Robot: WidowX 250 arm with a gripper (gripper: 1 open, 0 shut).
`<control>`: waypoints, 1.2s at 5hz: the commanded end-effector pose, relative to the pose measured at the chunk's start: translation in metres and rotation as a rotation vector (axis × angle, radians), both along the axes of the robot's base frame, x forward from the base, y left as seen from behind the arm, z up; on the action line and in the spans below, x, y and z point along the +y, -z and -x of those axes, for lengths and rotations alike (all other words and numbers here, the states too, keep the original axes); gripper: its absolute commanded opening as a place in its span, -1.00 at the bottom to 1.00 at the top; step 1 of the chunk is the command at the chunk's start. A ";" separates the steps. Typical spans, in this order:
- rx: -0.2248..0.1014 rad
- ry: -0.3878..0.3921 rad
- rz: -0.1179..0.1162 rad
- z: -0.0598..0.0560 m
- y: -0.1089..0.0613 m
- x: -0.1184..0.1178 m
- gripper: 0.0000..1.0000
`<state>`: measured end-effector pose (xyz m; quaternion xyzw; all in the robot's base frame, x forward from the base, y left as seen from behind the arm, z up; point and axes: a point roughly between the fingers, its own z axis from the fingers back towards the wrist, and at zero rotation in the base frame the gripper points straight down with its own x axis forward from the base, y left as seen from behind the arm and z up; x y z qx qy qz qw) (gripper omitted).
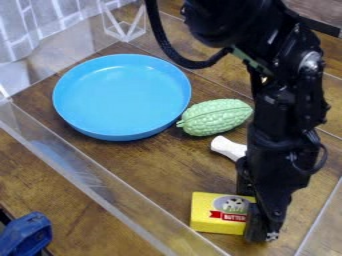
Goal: Put the yellow brick in the blue tray
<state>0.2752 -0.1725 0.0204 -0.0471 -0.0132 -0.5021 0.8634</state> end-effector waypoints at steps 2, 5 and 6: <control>-0.002 0.101 0.022 0.005 -0.008 -0.002 -1.00; -0.015 0.223 0.049 0.006 -0.004 0.003 -1.00; -0.022 0.259 0.058 0.010 -0.002 -0.001 -1.00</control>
